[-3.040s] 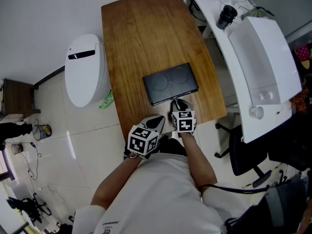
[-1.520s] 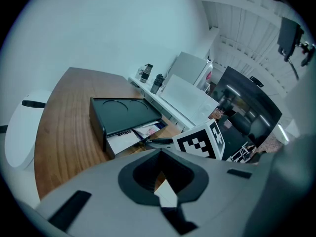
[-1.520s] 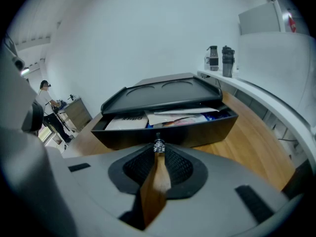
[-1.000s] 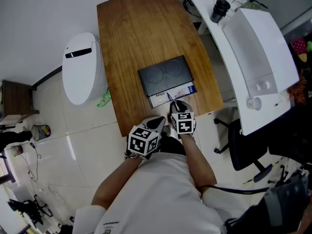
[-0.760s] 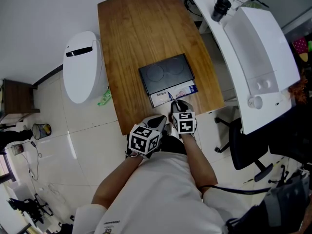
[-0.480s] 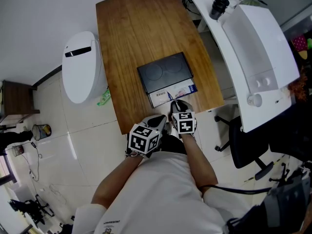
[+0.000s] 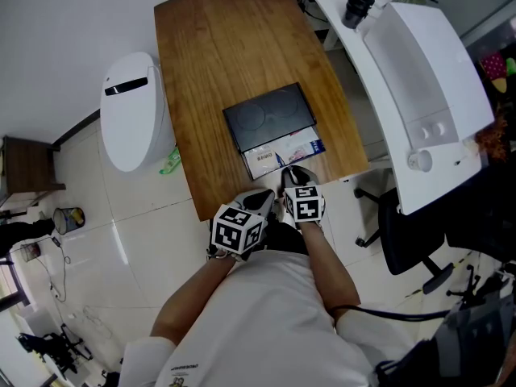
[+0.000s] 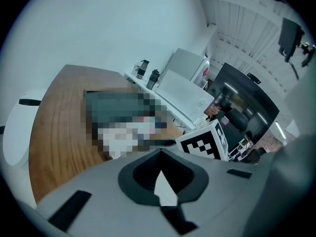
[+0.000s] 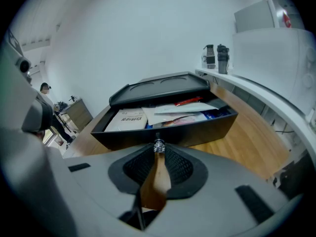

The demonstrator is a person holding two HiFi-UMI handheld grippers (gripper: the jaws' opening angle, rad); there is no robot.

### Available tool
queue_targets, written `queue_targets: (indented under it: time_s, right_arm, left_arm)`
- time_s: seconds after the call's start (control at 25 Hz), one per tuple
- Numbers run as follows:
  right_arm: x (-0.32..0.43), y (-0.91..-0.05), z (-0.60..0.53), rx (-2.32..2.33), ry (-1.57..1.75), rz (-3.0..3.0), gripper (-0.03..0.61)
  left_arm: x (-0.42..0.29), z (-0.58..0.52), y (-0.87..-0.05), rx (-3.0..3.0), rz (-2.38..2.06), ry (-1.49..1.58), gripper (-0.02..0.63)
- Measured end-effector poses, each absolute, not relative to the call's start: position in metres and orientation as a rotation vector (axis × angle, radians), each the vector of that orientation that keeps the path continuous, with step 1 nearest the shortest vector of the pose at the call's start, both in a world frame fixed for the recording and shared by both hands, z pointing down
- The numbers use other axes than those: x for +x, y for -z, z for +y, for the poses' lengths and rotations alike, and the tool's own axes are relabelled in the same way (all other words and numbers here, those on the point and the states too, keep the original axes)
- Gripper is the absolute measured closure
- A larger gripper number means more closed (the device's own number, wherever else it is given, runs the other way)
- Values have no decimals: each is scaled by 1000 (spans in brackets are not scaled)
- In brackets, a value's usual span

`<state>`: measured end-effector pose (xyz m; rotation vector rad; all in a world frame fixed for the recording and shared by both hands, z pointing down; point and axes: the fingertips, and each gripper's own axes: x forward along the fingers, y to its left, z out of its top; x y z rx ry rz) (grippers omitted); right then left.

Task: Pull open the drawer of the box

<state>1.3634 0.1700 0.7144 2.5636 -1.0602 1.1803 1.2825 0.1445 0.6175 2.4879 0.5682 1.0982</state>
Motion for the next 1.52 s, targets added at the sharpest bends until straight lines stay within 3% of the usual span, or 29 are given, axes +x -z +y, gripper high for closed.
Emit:
queue_targets:
  time_s: [1.52]
  right_arm:
    - [1334,-719,191,2579,-1201,-1031,523]
  left_arm:
    - [1261,158,-621,2528,585,-1136,614]
